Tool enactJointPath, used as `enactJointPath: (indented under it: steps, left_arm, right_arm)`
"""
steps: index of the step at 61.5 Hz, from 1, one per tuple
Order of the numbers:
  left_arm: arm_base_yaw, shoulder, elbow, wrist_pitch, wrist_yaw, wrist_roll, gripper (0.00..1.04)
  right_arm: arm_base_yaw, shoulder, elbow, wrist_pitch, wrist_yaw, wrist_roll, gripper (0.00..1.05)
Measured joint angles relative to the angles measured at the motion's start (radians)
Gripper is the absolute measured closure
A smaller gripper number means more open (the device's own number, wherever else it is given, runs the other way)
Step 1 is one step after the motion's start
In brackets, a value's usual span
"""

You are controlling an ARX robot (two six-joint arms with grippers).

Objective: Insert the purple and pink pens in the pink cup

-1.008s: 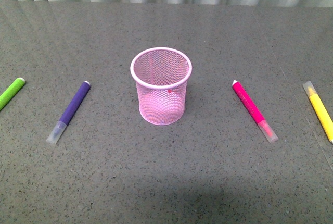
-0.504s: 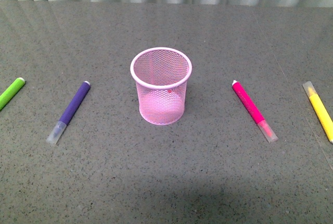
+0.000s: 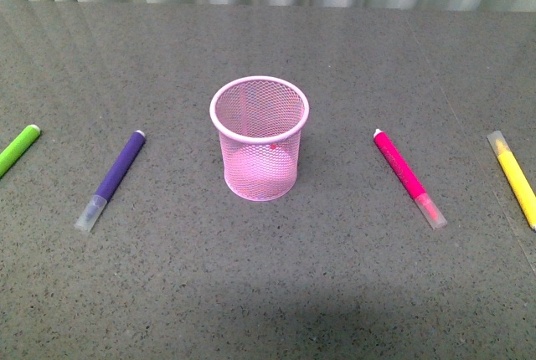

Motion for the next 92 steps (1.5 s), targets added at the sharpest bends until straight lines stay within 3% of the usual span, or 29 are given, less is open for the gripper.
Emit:
enactJointPath:
  steps: [92]
  left_arm:
    - [0.0, 0.0, 0.0, 0.0, 0.0, 0.0, 0.08]
  right_arm:
    - [0.0, 0.0, 0.0, 0.0, 0.0, 0.0, 0.07]
